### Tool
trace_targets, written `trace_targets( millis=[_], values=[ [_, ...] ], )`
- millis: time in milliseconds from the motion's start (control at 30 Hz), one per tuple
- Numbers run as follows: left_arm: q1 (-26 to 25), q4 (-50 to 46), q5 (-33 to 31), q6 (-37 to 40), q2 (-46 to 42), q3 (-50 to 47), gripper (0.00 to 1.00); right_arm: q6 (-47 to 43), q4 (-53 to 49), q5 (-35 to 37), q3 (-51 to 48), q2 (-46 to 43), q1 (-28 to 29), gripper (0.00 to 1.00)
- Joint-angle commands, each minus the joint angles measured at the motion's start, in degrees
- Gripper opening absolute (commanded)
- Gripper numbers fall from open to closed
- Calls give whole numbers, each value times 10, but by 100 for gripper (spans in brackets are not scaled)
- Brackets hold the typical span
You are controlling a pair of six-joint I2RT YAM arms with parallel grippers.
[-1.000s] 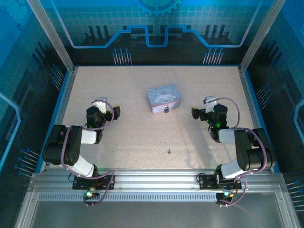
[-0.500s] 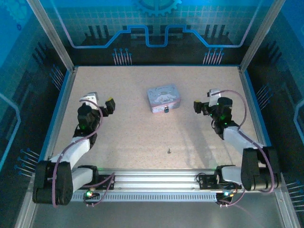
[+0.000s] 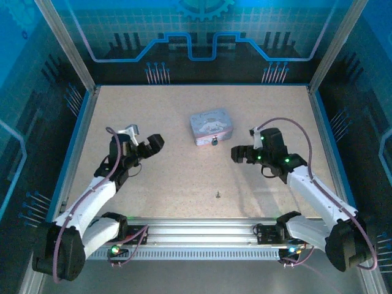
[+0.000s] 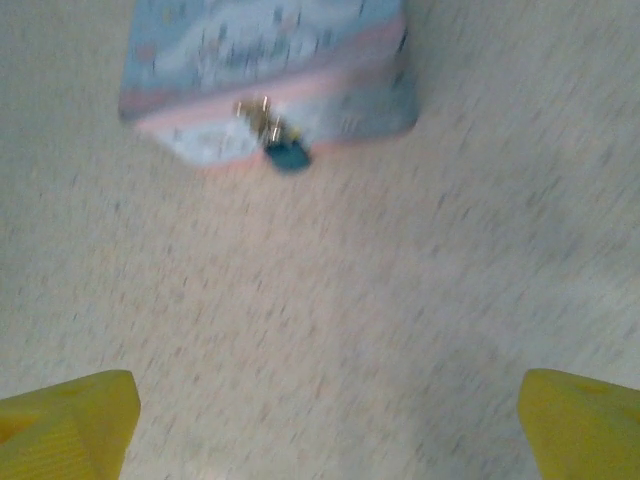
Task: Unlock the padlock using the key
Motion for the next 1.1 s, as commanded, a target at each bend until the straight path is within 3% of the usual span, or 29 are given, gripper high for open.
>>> trace_targets(
  millis=[0,433,1067],
  values=[
    [-38,-7,22,-68,-7,-15,99,73,-96,-29,20,11,29,96],
    [-153,91,6,-147,52,-45,99,151,-104,-66,9,116,159,76],
    [-194,136,-9,-172,102,-50,99,127,-133,-42,81,265,251,51]
  ],
)
